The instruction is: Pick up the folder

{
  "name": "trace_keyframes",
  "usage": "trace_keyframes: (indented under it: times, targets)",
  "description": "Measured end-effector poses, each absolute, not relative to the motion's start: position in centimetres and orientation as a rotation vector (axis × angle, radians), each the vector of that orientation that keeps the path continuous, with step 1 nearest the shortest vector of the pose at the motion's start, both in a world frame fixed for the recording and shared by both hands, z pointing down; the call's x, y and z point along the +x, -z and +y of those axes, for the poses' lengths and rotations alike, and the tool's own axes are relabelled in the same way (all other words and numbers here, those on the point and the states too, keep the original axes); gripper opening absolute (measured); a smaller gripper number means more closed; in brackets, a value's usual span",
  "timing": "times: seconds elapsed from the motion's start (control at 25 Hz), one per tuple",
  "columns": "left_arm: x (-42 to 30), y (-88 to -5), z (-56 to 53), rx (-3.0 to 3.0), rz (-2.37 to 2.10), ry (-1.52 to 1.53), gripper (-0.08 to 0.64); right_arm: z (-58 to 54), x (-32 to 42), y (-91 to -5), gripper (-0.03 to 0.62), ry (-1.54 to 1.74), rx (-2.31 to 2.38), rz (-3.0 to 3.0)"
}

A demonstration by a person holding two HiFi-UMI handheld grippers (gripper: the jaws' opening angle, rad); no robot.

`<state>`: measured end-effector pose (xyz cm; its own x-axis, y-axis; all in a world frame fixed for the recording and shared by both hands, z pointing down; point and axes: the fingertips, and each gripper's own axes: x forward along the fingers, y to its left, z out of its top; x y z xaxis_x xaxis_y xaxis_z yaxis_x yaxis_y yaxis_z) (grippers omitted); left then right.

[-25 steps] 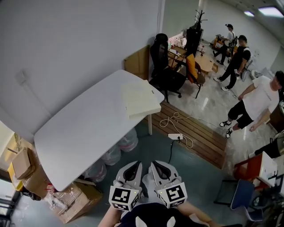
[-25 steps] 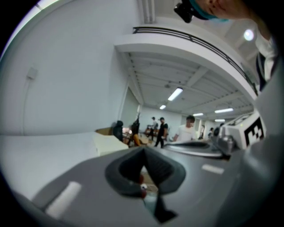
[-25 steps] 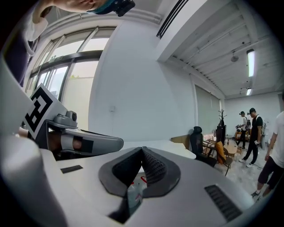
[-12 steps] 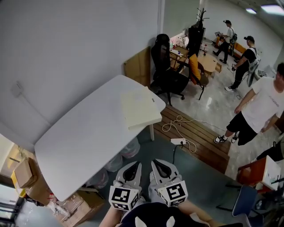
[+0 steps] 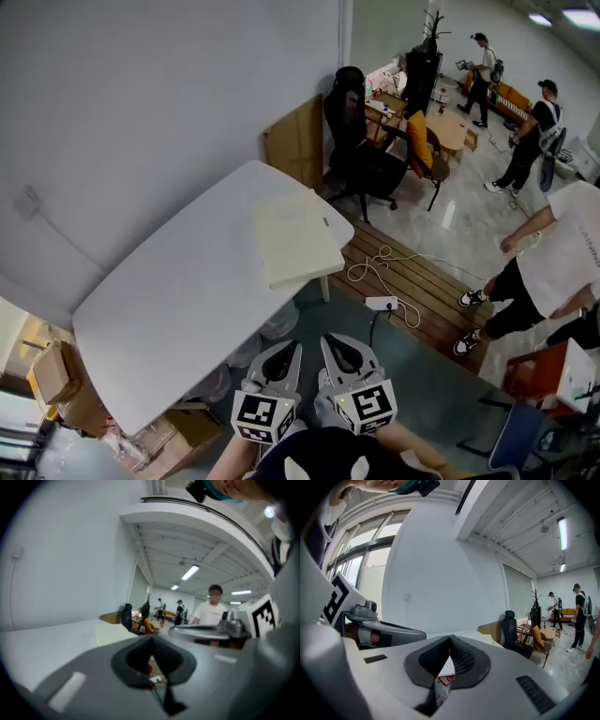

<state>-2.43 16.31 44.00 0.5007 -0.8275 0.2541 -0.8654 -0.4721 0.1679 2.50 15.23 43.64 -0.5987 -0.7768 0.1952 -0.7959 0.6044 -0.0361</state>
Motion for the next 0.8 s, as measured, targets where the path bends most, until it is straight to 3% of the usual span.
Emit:
trace_keyframes:
  times: [0.8]
  targets:
    - [-1.4,-44.9,9.3,2.408,-1.486,-0.251,0.003,7.4,3.3,-44.4,0.009,-0.244,1.24,-2.702]
